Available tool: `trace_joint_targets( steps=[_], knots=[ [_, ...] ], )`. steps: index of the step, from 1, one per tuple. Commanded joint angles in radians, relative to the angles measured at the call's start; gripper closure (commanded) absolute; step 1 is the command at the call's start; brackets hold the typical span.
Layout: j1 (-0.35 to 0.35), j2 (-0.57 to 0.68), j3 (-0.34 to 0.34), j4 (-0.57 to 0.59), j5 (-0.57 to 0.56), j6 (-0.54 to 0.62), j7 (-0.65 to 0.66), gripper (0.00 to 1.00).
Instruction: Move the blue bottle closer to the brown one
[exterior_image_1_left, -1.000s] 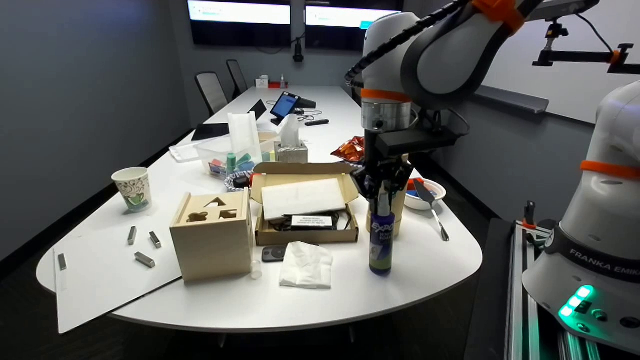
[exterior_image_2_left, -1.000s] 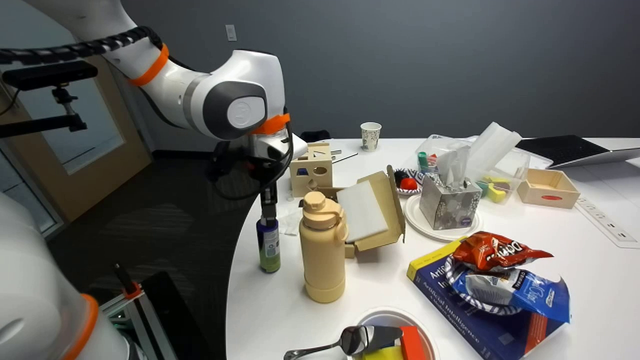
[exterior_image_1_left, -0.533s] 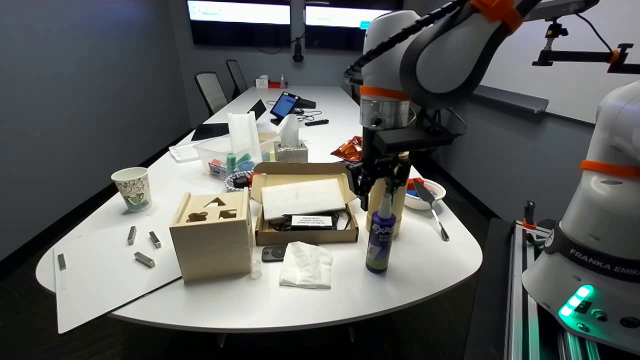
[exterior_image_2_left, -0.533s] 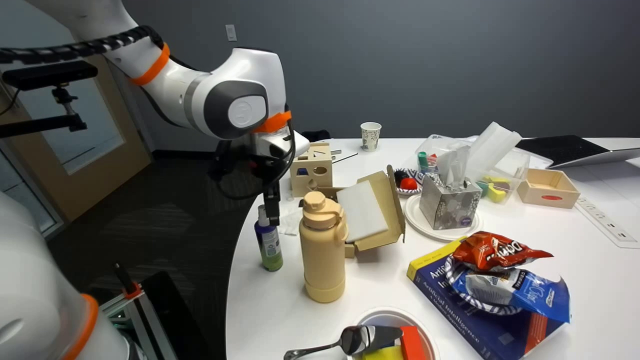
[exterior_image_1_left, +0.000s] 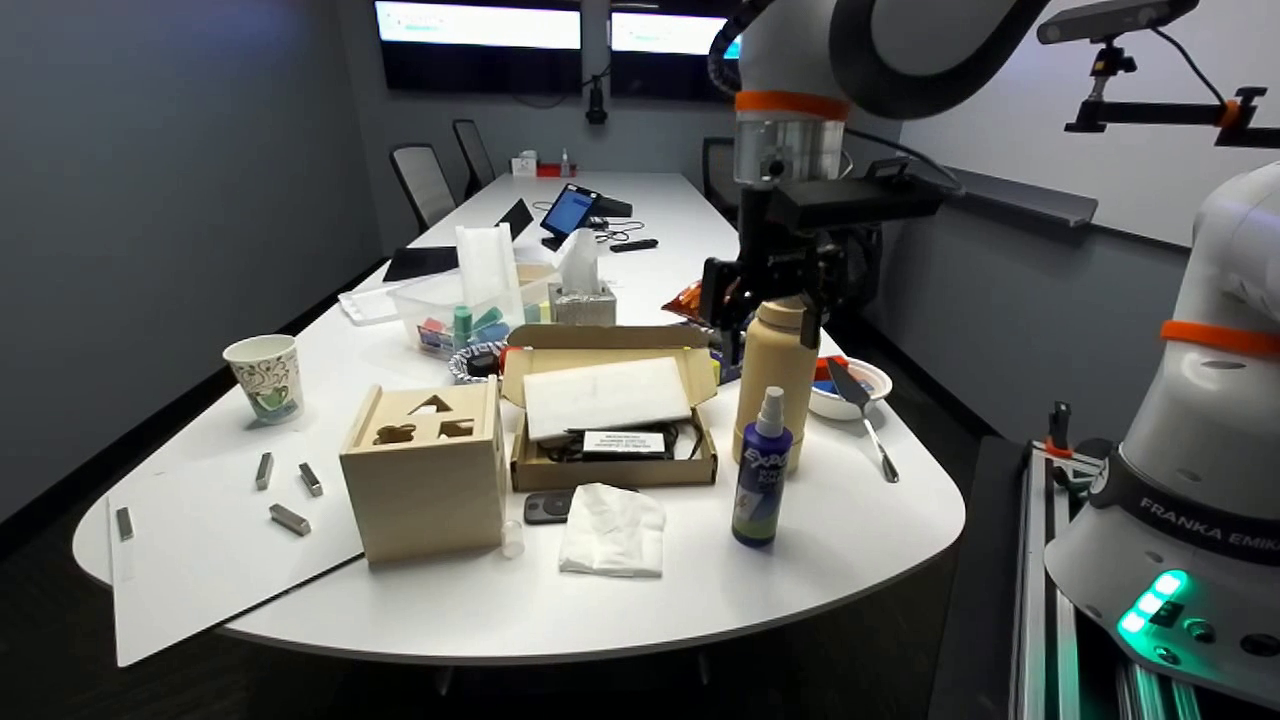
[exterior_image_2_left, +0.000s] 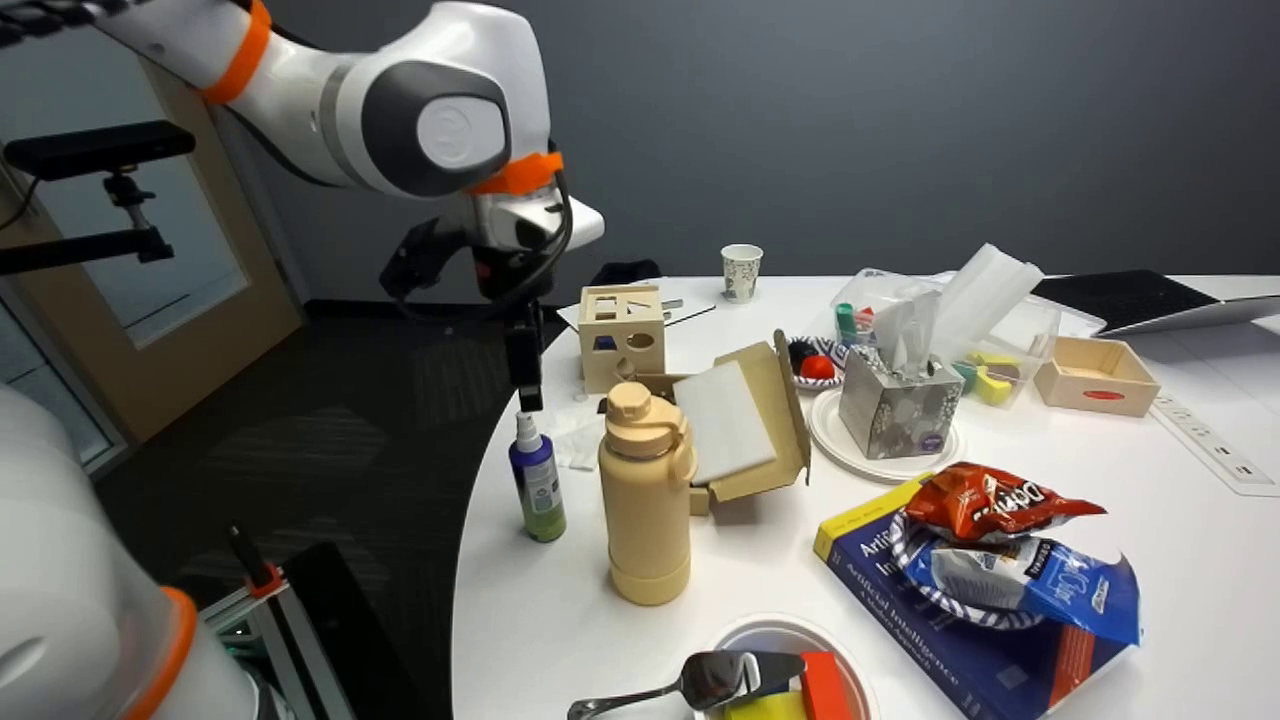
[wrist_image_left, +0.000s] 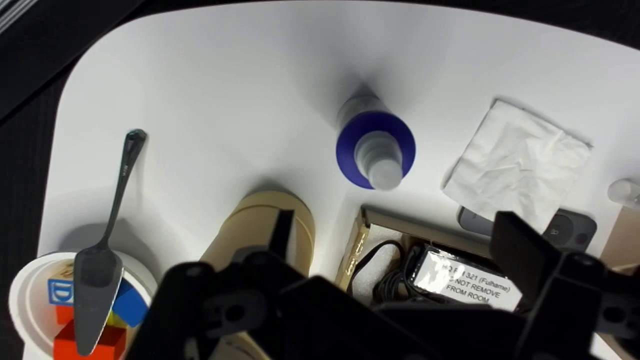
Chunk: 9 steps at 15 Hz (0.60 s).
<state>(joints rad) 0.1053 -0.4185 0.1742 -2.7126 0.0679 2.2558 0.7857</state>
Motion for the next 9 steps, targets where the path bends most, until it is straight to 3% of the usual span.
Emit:
trace_joint_targets(
  steps=[1,9],
  knots=[
    [-0.008,-0.164,0.022,0.04,0.019,-0.181,0.025,0.0],
    [-0.021,-0.242,0.033,0.105,0.025,-0.277,0.035,0.0]
  ],
)
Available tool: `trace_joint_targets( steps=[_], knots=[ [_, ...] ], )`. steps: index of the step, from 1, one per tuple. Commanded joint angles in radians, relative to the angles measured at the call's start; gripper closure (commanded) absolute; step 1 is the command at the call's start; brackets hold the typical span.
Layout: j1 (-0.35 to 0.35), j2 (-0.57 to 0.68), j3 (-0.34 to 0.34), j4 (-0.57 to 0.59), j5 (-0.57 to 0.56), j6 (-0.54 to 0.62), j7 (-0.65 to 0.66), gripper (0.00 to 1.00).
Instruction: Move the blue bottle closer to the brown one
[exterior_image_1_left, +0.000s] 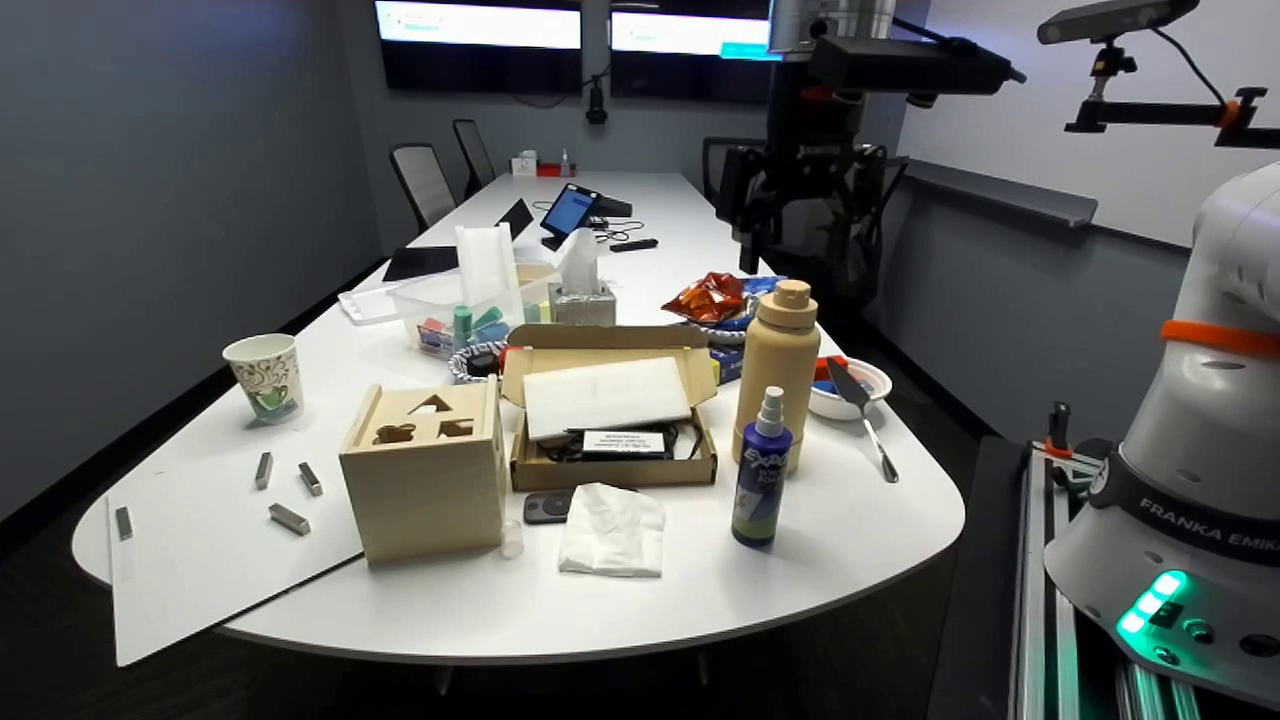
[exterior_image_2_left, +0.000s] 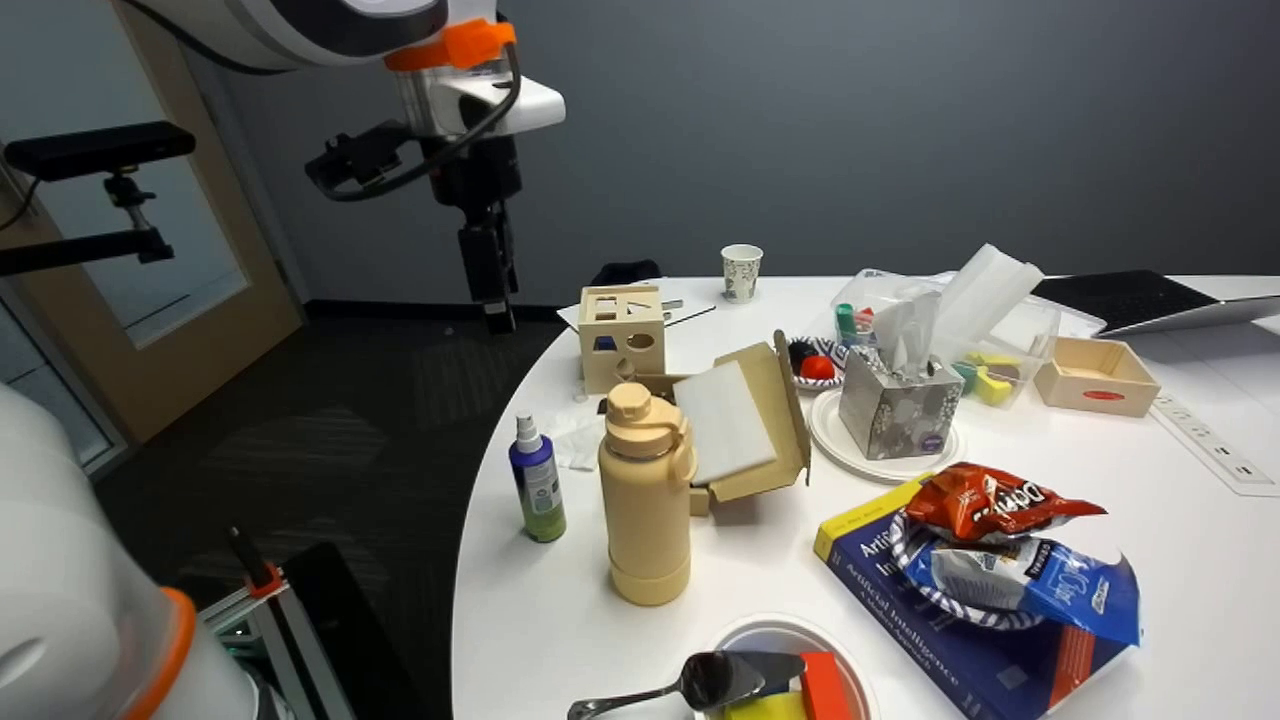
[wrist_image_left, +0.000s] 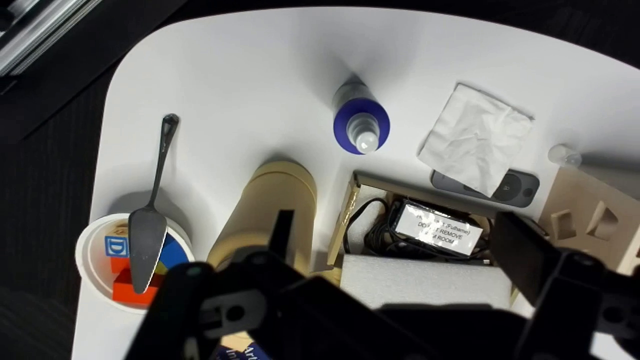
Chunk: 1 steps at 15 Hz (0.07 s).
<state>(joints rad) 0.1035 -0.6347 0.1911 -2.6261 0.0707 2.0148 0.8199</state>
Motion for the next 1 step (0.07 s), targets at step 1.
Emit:
trace_joint_targets(
  steps=[1],
  knots=[
    [-0.021,-0.027,0.021,0.021,0.019,-0.042,0.005,0.0]
  ],
)
